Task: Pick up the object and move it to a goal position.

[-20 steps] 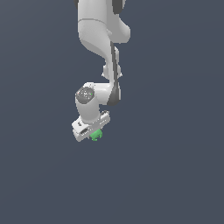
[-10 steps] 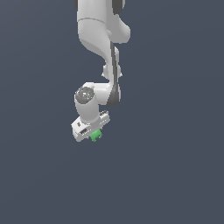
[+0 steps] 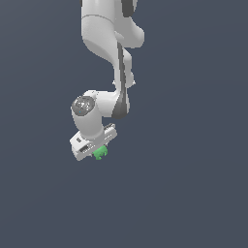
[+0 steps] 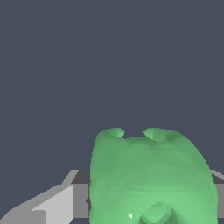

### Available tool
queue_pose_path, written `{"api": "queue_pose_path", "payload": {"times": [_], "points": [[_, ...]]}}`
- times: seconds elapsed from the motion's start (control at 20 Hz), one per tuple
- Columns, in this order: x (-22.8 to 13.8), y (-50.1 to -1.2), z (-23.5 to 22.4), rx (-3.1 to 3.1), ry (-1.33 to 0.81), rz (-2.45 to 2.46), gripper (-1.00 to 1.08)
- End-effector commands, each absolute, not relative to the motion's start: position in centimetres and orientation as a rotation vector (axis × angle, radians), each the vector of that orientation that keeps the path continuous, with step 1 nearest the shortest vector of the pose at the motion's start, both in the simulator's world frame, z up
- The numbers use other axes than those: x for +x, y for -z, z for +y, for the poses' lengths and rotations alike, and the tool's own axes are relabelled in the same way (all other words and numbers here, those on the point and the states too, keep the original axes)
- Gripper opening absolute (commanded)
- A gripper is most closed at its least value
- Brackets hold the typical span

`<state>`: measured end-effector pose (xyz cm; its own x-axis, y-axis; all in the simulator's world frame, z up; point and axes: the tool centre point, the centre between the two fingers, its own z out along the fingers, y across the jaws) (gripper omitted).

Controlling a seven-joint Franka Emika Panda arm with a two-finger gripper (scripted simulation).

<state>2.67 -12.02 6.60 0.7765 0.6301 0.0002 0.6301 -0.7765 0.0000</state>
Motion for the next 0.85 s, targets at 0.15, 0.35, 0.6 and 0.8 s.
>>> {"api": "queue_pose_path", "payload": {"times": [0.15, 0.35, 0.6, 0.8], "points": [[4.8, -8.5, -13.7, -2.961, 0.001, -1.05, -1.0], [5.8, -9.4, -14.6, -2.961, 0.001, -1.05, -1.0], [6.5, -9.9, -15.1, -2.961, 0.0, -1.05, -1.0], [6.7, -10.0, -15.2, -2.961, 0.0, -1.05, -1.0]]}}
